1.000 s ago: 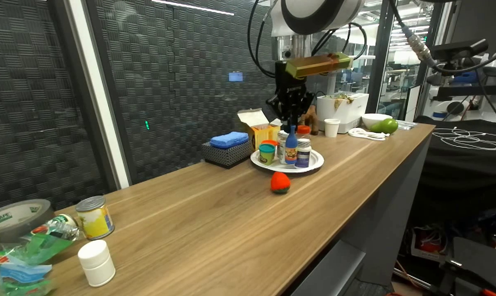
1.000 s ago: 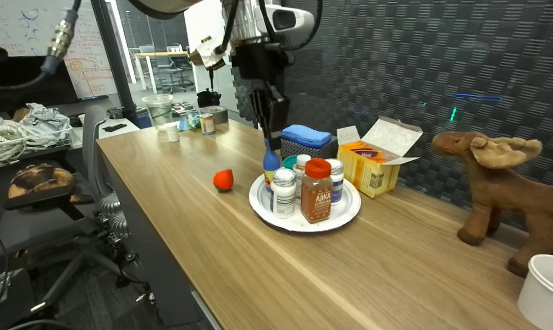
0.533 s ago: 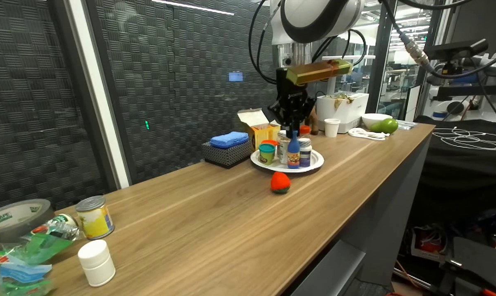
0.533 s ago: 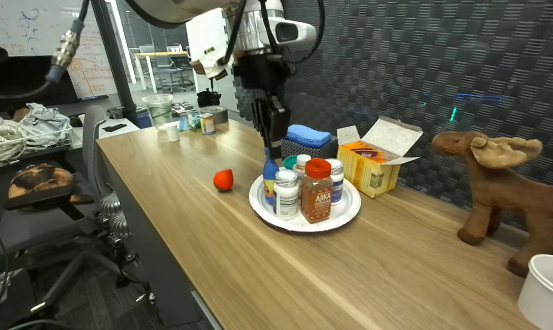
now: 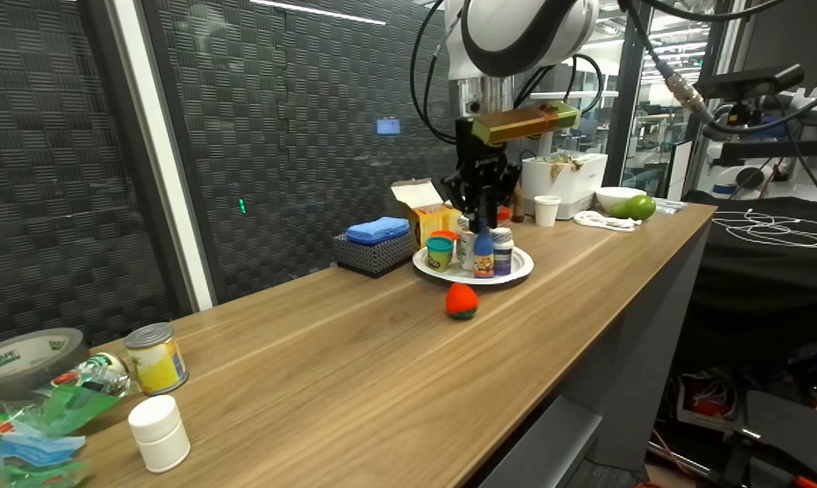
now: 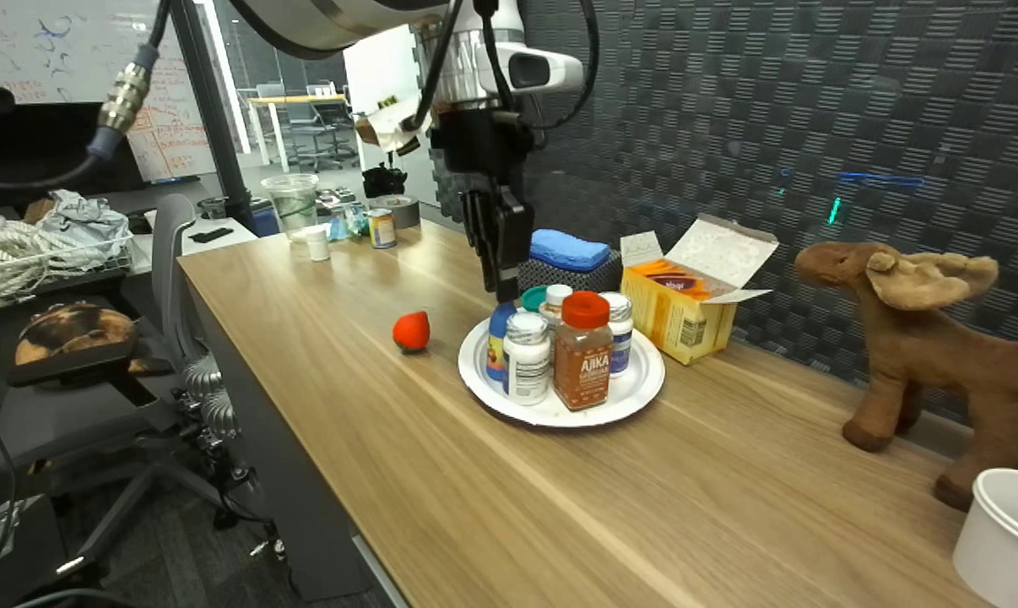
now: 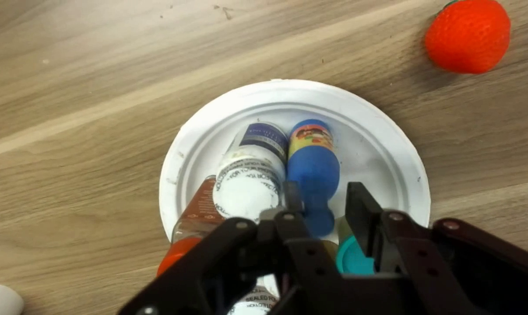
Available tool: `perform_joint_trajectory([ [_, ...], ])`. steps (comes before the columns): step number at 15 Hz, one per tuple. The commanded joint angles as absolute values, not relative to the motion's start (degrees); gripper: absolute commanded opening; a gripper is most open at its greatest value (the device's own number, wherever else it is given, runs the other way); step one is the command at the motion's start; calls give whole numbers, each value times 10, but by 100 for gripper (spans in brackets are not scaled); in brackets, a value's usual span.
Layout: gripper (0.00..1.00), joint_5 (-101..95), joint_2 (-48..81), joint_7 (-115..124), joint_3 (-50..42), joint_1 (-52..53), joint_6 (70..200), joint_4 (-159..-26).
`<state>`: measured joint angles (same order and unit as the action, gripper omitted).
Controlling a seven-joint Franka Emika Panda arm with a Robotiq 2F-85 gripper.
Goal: Place the containers and the orange toy on the white plate
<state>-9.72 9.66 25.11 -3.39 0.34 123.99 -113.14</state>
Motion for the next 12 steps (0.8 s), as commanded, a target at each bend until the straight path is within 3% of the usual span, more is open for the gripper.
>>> perform_joint_trajectory([
  [1, 66, -89, 70, 240, -30, 6, 1236, -1138],
  [4, 90, -95, 46, 247, -25, 12, 1236, -1145],
  [6, 100, -99, 27, 253, -19, 17, 1236, -1153],
  [12, 100, -99, -22, 264, 9, 27, 1238, -1191],
])
